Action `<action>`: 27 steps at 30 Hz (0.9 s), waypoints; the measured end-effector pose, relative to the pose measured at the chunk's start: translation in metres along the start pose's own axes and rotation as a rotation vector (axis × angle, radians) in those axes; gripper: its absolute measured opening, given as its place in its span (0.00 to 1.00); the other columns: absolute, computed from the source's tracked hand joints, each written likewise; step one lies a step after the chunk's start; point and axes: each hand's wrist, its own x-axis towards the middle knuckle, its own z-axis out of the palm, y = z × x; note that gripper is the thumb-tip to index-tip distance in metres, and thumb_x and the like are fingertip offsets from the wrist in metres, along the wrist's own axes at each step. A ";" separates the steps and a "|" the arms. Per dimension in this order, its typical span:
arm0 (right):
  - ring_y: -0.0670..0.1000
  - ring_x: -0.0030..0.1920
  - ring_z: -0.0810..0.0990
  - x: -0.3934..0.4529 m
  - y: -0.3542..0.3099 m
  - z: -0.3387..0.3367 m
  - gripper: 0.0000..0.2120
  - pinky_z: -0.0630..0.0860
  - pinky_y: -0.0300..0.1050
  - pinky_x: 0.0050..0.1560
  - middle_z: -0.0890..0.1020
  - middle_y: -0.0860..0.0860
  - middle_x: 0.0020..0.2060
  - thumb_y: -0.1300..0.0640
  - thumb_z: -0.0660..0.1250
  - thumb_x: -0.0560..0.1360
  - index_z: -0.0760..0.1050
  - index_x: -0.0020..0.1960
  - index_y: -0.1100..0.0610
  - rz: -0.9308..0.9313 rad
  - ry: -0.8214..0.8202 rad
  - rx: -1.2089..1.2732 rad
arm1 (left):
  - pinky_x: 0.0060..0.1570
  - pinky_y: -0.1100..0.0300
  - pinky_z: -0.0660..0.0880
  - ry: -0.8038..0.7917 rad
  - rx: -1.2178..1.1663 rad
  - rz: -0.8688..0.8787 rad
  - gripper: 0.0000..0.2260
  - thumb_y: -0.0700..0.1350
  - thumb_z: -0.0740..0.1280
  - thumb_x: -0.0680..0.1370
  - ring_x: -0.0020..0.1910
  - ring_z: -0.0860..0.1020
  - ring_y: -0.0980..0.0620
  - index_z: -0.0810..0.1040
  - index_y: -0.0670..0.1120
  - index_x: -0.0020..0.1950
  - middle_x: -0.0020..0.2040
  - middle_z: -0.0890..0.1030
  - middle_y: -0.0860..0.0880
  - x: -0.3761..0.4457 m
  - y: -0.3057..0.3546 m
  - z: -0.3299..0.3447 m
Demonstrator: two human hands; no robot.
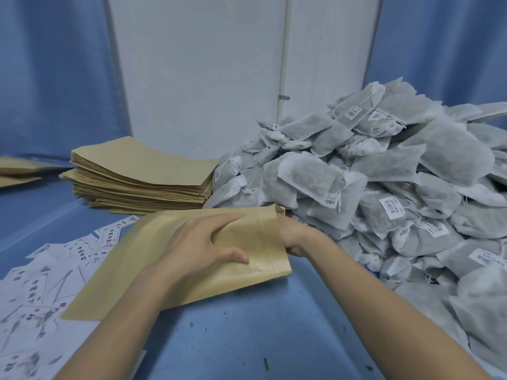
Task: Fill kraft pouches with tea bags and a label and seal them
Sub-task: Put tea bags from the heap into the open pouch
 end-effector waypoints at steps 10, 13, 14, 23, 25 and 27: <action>0.46 0.51 0.80 -0.024 -0.003 -0.022 0.07 0.76 0.45 0.54 0.83 0.45 0.47 0.55 0.67 0.74 0.80 0.51 0.51 -0.232 0.268 -0.372 | 0.52 0.68 0.69 0.022 -0.058 -0.038 0.31 0.70 0.71 0.51 0.54 0.71 0.73 0.69 0.80 0.53 0.50 0.73 0.79 0.001 -0.006 -0.012; 0.49 0.56 0.74 -0.043 0.017 -0.049 0.15 0.70 0.40 0.53 0.76 0.46 0.53 0.45 0.68 0.70 0.75 0.55 0.47 -0.110 0.581 -1.000 | 0.49 0.70 0.69 0.015 -0.087 -0.086 0.32 0.70 0.71 0.49 0.53 0.71 0.73 0.68 0.81 0.51 0.49 0.75 0.75 0.001 -0.009 -0.015; 0.53 0.58 0.70 -0.047 0.027 -0.056 0.20 0.68 0.44 0.55 0.73 0.49 0.57 0.43 0.67 0.70 0.72 0.59 0.48 0.022 0.566 -1.213 | 0.48 0.70 0.69 0.005 -0.098 -0.094 0.32 0.70 0.71 0.48 0.52 0.71 0.73 0.68 0.80 0.51 0.49 0.76 0.74 0.001 -0.010 -0.015; 0.42 0.44 0.76 -0.065 0.052 -0.068 0.11 0.66 0.31 0.41 0.80 0.46 0.46 0.50 0.70 0.70 0.77 0.53 0.48 -0.176 0.612 -0.849 | 0.46 0.71 0.67 -0.057 -0.144 -0.056 0.32 0.68 0.73 0.50 0.53 0.71 0.75 0.68 0.81 0.51 0.51 0.74 0.76 -0.003 -0.008 -0.012; 0.37 0.39 0.77 -0.069 0.043 -0.064 0.06 0.69 0.29 0.40 0.82 0.42 0.39 0.50 0.73 0.67 0.80 0.43 0.45 -0.248 0.640 -0.560 | 0.46 0.72 0.67 -0.061 -0.141 -0.049 0.32 0.67 0.73 0.50 0.53 0.71 0.75 0.68 0.81 0.51 0.51 0.74 0.77 -0.002 -0.007 -0.012; 0.36 0.39 0.78 -0.070 0.035 -0.059 0.05 0.71 0.28 0.41 0.82 0.41 0.36 0.51 0.74 0.65 0.81 0.39 0.43 -0.281 0.629 -0.382 | 0.46 0.73 0.67 -0.070 -0.134 -0.030 0.32 0.67 0.73 0.50 0.53 0.71 0.75 0.68 0.81 0.51 0.52 0.74 0.77 -0.003 -0.006 -0.013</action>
